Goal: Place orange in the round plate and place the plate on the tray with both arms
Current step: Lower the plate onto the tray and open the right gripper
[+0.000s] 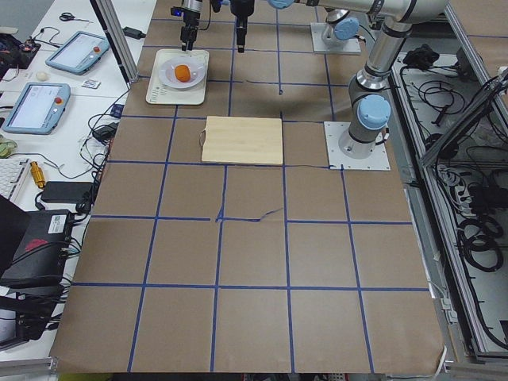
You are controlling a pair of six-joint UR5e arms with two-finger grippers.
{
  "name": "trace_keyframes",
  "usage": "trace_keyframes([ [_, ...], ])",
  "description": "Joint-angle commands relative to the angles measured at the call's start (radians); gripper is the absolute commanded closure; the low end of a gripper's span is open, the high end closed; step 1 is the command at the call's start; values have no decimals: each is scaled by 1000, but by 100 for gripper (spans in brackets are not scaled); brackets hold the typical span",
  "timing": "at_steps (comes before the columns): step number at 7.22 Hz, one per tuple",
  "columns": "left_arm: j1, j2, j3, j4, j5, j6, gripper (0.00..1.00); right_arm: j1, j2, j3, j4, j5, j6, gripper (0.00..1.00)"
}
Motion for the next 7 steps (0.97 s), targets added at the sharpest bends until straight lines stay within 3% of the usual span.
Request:
trace_keyframes([
  [1,0,0,1,1,0,0,0,-25,-73,-7,52,-179,-182,0],
  [4,0,0,0,-1,0,0,0,21,-316,-44,554,-377,-192,0],
  [7,0,0,0,-1,0,0,0,116,-526,-32,794,-463,-189,0],
])
